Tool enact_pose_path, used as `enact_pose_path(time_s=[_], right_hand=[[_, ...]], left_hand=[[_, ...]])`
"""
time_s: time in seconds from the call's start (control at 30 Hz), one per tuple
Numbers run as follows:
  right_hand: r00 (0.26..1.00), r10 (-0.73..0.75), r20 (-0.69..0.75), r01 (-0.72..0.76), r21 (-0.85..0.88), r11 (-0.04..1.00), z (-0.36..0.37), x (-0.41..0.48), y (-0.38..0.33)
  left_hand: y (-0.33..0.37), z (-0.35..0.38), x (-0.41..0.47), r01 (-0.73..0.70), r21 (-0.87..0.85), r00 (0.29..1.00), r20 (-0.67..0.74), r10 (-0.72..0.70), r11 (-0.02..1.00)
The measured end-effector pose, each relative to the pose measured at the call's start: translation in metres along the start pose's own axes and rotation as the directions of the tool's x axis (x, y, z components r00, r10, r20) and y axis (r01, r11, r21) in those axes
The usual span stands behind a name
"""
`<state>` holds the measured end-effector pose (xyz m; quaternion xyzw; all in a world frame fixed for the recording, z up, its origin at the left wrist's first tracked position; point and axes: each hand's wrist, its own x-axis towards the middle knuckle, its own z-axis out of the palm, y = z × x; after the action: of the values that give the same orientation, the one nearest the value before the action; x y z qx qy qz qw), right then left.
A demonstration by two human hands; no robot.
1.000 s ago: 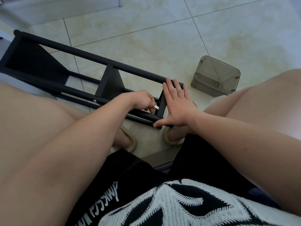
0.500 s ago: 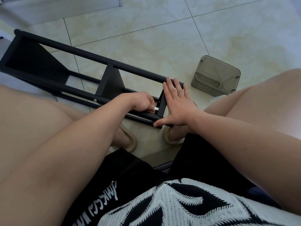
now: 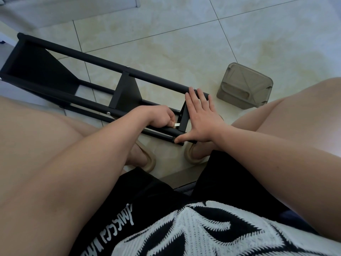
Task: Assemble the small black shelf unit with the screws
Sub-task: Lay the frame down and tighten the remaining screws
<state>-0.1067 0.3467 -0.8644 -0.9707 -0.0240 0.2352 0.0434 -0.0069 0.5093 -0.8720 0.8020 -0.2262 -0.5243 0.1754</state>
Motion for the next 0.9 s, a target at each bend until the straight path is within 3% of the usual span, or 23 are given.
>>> enact_pose_path(time_s=[0.4, 0.53, 0.6, 0.67, 0.77, 0.83, 0.9], right_hand=[[1.0, -0.004, 0.012, 0.004, 0.014, 1.0, 0.0, 0.001, 0.001], [0.998, -0.004, 0.07, -0.001, 0.065, 0.998, -0.008, 0.004, 0.002], [0.996, 0.001, 0.091, -0.014, 0.143, 0.99, -0.015, 0.007, 0.002], [0.997, 0.024, 0.074, -0.039, 0.212, 0.977, -0.024, 0.008, 0.002], [0.998, 0.064, -0.028, -0.054, 0.285, 0.957, -0.04, 0.022, 0.009], [0.994, 0.093, 0.05, -0.104, 0.321, 0.941, -0.051, 0.036, 0.016], [0.982, 0.1, 0.158, -0.149, 0.337, 0.93, -0.059, 0.051, 0.023]], left_hand=[[0.006, -0.001, -0.009, 0.031, 0.04, 0.999, -0.029, -0.03, 0.999], [0.008, -0.008, -0.017, 0.179, 0.268, 0.981, -0.118, -0.152, 0.947], [0.008, -0.02, -0.019, 0.231, 0.278, 0.962, -0.206, -0.177, 0.933], [0.01, -0.034, -0.018, 0.206, 0.198, 0.93, -0.344, -0.129, 0.958], [0.016, -0.061, -0.007, 0.096, 0.141, 0.818, -0.576, 0.003, 0.985], [0.018, -0.078, 0.004, 0.061, 0.175, 0.783, -0.618, 0.061, 0.983], [0.018, -0.093, 0.015, 0.084, 0.254, 0.812, -0.577, 0.082, 0.964]])
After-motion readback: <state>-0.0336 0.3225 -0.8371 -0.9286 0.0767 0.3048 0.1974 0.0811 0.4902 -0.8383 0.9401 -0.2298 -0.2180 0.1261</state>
